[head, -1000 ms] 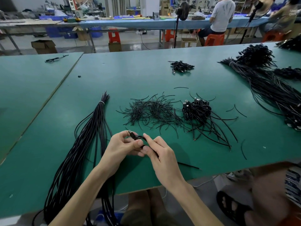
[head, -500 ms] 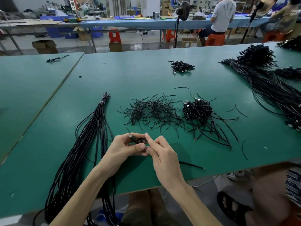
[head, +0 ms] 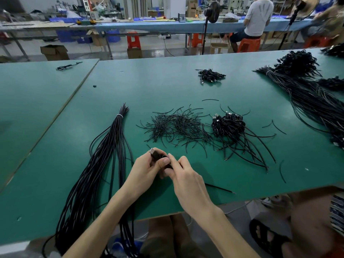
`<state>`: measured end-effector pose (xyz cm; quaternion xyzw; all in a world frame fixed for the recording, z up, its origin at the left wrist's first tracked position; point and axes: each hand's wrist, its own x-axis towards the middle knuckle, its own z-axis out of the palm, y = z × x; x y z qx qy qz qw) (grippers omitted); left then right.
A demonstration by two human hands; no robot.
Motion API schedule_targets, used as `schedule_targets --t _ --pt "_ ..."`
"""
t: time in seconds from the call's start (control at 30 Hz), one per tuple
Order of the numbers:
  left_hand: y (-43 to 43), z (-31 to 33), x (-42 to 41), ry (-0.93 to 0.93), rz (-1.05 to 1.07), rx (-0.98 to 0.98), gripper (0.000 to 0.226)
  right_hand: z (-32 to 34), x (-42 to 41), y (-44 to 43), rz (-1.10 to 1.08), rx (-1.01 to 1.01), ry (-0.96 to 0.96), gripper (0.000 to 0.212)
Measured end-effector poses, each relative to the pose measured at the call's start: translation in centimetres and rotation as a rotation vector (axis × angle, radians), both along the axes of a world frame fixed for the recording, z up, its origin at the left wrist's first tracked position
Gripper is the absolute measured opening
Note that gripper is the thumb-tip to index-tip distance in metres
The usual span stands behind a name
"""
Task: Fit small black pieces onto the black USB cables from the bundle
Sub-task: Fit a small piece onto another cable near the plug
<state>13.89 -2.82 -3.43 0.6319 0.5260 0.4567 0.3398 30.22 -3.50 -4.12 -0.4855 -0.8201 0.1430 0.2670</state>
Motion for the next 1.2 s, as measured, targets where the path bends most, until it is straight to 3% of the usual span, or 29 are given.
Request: schedule_targets --t 0.17,0.47,0.77,0.97,1.07,1.2 --pt "-0.2 -0.2 0.2 0.172 0.031 0.067 0.013 0.9 0.7 0.5 0.089 0.073 -0.167 0.029" --pt "-0.4 -0.1 0.2 0.142 0.079 0.13 0.019 1.7 1.4 1.9 0.221 0.223 -0.152 0.02" --pt "-0.3 -0.1 0.2 0.149 0.079 0.037 0.02 1.3 2.0 2.6 0.264 0.239 -0.218 0.021" --pt "0.1 0.3 0.5 0.199 0.031 -0.042 0.011 0.7 2.5 2.7 0.232 0.04 -0.1 0.024" --pt "1.3 1.0 -0.4 0.297 -0.05 -0.14 0.02 0.9 2.7 3.3 0.159 -0.096 0.087 0.028" --pt "3.7 2.5 -1.1 0.412 0.033 -0.025 0.01 1.0 3.1 4.5 0.042 -0.254 0.375 0.035"
